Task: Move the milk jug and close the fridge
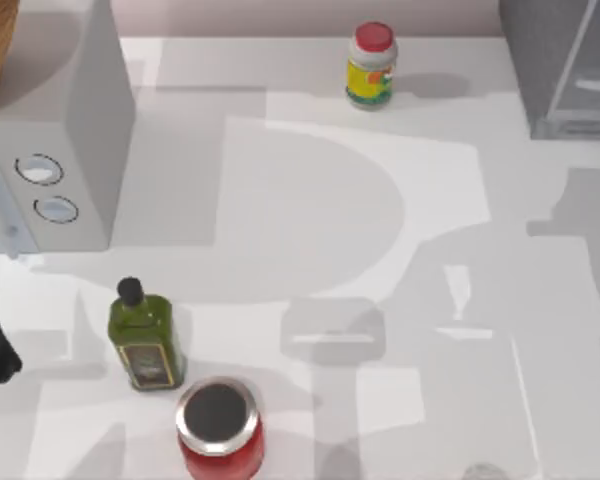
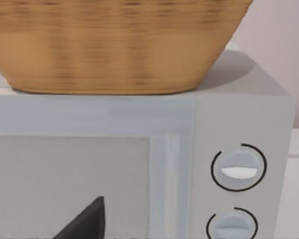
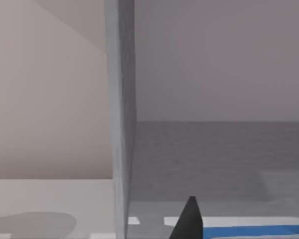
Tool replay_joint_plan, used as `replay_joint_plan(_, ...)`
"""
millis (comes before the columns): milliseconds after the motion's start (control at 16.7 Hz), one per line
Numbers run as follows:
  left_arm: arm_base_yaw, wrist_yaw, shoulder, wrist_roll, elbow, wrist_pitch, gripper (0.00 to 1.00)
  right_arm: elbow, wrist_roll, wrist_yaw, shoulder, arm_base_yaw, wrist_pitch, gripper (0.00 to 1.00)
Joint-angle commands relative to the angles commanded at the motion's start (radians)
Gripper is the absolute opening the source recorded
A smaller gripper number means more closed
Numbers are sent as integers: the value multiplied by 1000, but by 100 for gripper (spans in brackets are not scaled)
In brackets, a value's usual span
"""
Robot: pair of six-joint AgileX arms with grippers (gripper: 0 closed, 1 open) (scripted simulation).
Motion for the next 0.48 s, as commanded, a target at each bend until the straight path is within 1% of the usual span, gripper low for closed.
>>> replay_joint_plan(240,0,0,0,0,0,0,100,40,2,-5,40,-5,-23,0)
replay_joint_plan(360,0,0,0,0,0,0,100,118,0,-19,108,-21,-64,0)
replay_joint_plan(480,0,0,0,0,0,0,100,238,-4,-38,199,-45,-126,0)
